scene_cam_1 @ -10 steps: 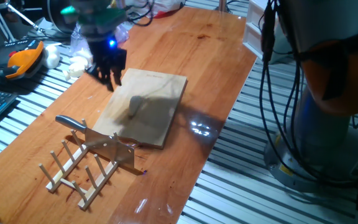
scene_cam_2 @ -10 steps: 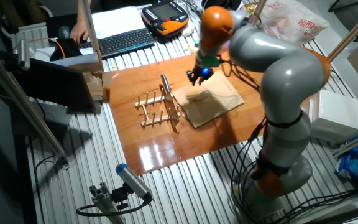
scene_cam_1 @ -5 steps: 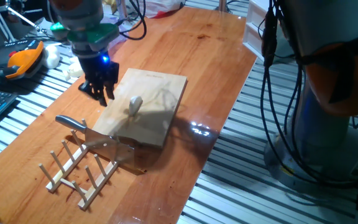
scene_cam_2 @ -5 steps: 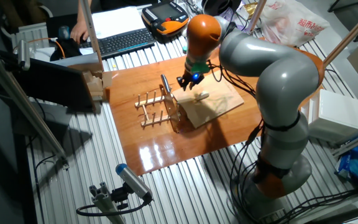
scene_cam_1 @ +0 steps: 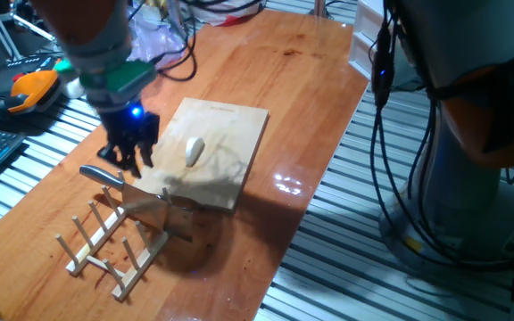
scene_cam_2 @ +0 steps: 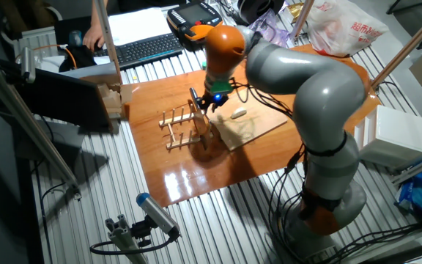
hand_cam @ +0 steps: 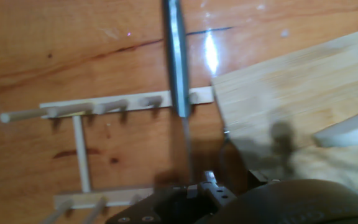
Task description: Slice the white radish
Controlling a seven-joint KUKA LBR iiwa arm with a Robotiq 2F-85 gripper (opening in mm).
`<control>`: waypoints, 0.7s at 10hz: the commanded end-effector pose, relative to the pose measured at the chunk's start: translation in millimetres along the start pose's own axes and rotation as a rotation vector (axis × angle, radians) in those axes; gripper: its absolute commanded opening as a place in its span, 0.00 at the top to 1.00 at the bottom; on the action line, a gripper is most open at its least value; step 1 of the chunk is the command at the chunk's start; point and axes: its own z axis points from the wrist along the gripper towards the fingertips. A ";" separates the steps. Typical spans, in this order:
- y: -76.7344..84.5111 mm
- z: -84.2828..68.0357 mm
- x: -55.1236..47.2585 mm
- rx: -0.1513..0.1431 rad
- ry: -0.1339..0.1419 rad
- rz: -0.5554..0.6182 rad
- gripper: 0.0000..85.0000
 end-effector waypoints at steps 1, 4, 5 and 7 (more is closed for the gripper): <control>13.8 6.9 -0.5 0.006 -0.006 0.007 0.60; 9.4 18.3 -4.4 0.024 -0.006 0.014 0.60; 7.3 20.3 -5.5 0.016 -0.007 0.011 0.60; 9.1 25.0 -3.6 0.007 -0.008 0.024 0.60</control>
